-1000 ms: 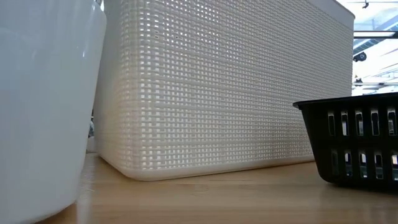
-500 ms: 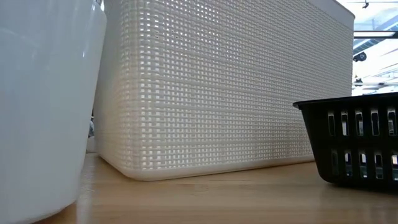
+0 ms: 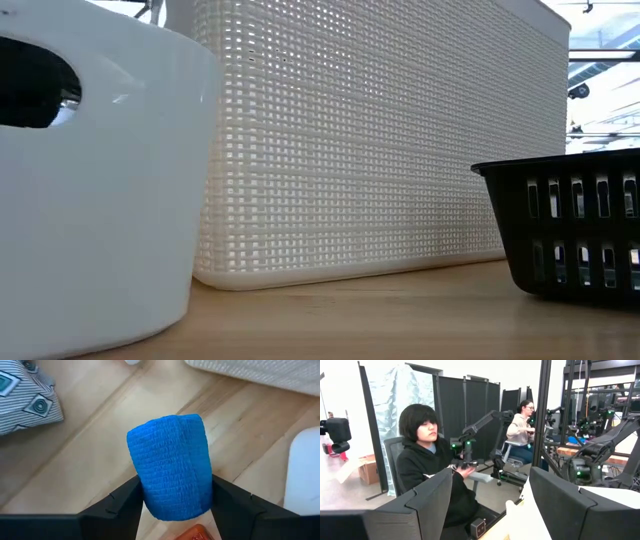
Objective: Pick & place medical supplies in basket/bin
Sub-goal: Put the blue bandage into the white bin
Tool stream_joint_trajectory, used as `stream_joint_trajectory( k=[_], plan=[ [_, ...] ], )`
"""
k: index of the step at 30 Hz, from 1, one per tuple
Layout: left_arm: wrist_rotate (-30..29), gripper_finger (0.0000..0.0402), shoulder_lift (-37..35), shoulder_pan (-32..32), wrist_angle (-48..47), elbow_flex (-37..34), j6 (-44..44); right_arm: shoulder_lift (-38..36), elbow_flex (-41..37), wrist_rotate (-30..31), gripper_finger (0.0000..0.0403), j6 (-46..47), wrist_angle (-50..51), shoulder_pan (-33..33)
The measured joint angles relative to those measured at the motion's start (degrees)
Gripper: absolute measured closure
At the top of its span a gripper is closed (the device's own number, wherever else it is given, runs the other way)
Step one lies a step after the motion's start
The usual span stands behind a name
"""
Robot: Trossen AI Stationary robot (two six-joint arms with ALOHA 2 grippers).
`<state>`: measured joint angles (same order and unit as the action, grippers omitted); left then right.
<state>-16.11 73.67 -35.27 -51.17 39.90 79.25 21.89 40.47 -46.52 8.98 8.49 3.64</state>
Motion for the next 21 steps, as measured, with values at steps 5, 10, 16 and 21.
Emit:
stream_joint_trajectory(
  k=[5, 10, 16, 21],
  plan=[
    [-1.13, 0.0195, -3.05, -0.44, -0.17, 0.04, -0.04, 0.02, 0.00, 0.00, 0.0143, 0.01, 0.00, -0.02],
    [-7.00, 0.0194, -6.22, -2.84, -0.11, 0.20, -1.41, 0.00, 0.00, 0.00, 0.0136, 0.01, 0.00, 0.00],
    [-13.23, 0.0194, -9.69, -6.30, 0.21, 0.47, -1.48, 0.02, 0.00, 0.02, 0.0139, 0.01, 0.00, 0.00],
    [-15.71, 0.0192, -10.15, -9.85, 0.40, 1.52, -1.48, 0.02, 0.00, 0.02, 0.0145, 0.00, 0.00, -0.01]
  ],
)
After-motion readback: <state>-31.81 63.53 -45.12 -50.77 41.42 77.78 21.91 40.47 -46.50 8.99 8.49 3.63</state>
